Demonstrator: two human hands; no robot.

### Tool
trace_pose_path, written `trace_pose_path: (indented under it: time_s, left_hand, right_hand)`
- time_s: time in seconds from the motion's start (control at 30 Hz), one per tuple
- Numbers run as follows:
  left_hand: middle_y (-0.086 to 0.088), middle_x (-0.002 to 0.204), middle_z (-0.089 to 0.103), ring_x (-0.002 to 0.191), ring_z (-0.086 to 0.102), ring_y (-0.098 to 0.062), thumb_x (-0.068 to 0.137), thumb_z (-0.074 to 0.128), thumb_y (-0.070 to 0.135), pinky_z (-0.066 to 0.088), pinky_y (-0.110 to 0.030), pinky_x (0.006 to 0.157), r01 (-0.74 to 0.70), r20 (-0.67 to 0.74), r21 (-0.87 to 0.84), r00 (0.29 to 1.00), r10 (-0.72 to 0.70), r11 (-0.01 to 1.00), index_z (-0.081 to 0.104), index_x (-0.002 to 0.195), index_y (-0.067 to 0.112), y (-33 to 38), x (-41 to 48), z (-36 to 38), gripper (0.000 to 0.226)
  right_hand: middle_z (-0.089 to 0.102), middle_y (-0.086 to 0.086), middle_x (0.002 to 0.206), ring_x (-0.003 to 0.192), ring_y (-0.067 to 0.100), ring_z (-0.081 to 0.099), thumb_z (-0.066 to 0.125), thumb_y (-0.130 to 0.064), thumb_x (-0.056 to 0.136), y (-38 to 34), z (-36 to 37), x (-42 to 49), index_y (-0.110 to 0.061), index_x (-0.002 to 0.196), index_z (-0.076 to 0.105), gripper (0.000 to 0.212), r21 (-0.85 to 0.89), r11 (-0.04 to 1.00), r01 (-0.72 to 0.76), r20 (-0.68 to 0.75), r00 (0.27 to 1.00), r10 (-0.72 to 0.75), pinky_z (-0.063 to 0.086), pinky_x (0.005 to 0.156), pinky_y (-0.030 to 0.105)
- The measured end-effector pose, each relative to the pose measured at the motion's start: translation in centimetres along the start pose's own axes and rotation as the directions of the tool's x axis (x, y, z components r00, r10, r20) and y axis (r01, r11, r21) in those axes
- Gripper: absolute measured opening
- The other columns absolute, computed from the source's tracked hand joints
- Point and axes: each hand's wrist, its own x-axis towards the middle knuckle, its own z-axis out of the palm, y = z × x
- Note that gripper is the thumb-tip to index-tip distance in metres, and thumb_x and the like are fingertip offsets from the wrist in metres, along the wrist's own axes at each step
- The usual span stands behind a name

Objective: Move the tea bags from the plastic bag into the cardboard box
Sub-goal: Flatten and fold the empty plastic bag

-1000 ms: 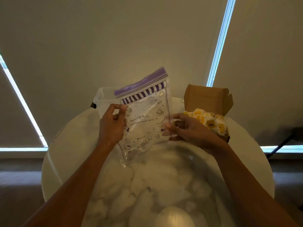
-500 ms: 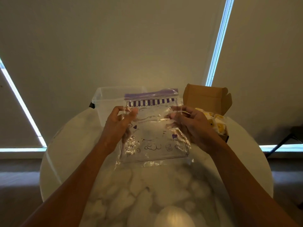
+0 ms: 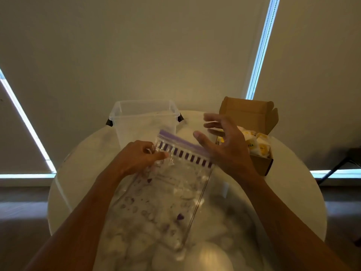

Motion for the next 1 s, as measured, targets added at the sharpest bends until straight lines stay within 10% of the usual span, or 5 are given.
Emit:
trace_pose_path:
  time_s: [0.13,0.33,0.5,0.6,1.0]
  left_hand:
    - [0.013,0.079,0.070,0.078,0.068,-0.011,0.085,0.063,0.090,0.053,-0.034,0.076,0.066,-0.251,0.398,0.967,0.039,0.915,0.067,0.078,0.029,-0.4,0.3,-0.4,0.061]
    - [0.005,0.067,0.071,0.062,0.065,-0.010,0.092,0.083,0.056,0.056,-0.032,0.066,-0.122,-0.201,0.086,0.970,0.137,0.989,0.067,0.076,0.024,-1.0,0.4,0.4,0.040]
    - [0.013,0.106,0.079,0.096,0.072,-0.002,0.079,0.096,0.048,0.057,-0.020,0.085,-0.305,0.196,-0.071,0.929,0.313,0.950,0.080,0.097,0.033,0.6,-0.9,0.5,0.028]
    - [0.026,0.137,0.059,0.121,0.055,0.009,0.076,0.096,0.055,0.046,-0.016,0.103,-0.281,0.353,0.098,0.907,0.231,0.955,0.071,0.128,0.045,0.6,-0.9,0.7,0.058]
    - [0.002,0.158,0.050,0.145,0.039,-0.017,0.103,0.038,0.036,0.029,-0.039,0.120,-0.210,0.071,0.363,0.978,0.198,0.908,0.050,0.155,0.026,1.3,0.2,3.3,0.054]
  right_hand:
    - [0.058,-0.006,0.136,0.127,0.009,0.054,0.075,-0.046,0.096,-0.8,0.9,-0.8,-0.022,0.130,0.068,0.042,-0.200,0.948,0.246,0.132,0.966,-0.223,0.049,0.105,0.028]
    - [0.055,-0.011,0.131,0.109,0.011,0.055,0.054,-0.086,0.088,-0.7,3.5,-3.0,-0.035,0.135,0.061,0.069,-0.375,0.892,0.252,0.698,0.710,0.093,0.053,0.096,0.036]
    - [0.043,-0.011,0.163,0.146,0.013,0.041,0.047,-0.067,0.103,1.5,3.4,-2.8,-0.037,0.156,0.046,0.061,-0.387,0.864,0.323,0.735,0.674,0.078,0.029,0.124,0.042]
    - [0.042,-0.007,0.165,0.153,0.013,0.034,0.048,-0.041,0.110,1.6,3.7,-2.8,-0.030,0.158,0.044,0.050,-0.317,0.922,0.223,0.728,0.680,0.085,0.014,0.129,0.041]
    - [-0.018,-0.001,0.176,0.160,0.013,-0.023,0.010,-0.089,0.094,0.2,6.4,-6.0,-0.019,0.168,-0.012,0.104,-0.542,0.825,0.159,0.684,0.654,0.323,-0.013,0.131,0.042]
